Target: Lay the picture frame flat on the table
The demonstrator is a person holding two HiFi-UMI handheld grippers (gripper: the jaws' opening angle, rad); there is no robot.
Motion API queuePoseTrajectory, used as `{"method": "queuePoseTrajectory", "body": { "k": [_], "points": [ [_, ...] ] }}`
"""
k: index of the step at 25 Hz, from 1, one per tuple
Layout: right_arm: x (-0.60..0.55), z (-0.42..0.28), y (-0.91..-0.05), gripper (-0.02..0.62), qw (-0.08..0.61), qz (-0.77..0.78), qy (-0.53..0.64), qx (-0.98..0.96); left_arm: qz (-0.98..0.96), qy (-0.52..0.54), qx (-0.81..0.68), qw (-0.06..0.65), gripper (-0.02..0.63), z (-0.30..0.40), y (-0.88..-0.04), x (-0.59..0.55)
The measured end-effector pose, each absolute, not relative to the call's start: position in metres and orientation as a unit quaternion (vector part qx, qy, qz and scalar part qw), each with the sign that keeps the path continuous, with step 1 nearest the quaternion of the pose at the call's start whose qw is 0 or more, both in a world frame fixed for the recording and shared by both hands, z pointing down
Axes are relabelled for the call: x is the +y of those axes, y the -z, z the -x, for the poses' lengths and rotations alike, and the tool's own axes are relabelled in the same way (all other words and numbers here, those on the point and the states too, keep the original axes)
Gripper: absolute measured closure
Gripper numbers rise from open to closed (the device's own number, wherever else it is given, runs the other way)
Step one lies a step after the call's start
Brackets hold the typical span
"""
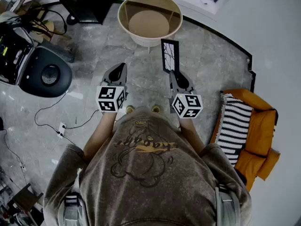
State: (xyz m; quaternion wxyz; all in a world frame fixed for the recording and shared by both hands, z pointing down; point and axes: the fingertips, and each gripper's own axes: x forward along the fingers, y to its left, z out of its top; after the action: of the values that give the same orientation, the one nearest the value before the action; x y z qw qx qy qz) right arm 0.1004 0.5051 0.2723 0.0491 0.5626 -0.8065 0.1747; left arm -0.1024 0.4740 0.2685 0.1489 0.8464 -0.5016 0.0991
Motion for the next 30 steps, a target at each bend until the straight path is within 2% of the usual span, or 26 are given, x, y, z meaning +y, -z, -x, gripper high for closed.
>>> {"method": "queuePoseTrajectory", "body": {
  "k": [13, 30],
  "points": [
    [0.511, -0.088, -0.266, 0.514, 0.044, -0.569, -0.17, -0.803, -0.855, -0.1, -0.488, 0.147, 0.589, 0.111, -0.267, 0.48],
    [0.541, -0.038, -0.281, 0.514, 0.034, -0.598, -0.187, -0.779, -0.88, -0.108, -0.44, 0.144, 0.589, 0.145, -0.276, 0.487]
  ]
}}
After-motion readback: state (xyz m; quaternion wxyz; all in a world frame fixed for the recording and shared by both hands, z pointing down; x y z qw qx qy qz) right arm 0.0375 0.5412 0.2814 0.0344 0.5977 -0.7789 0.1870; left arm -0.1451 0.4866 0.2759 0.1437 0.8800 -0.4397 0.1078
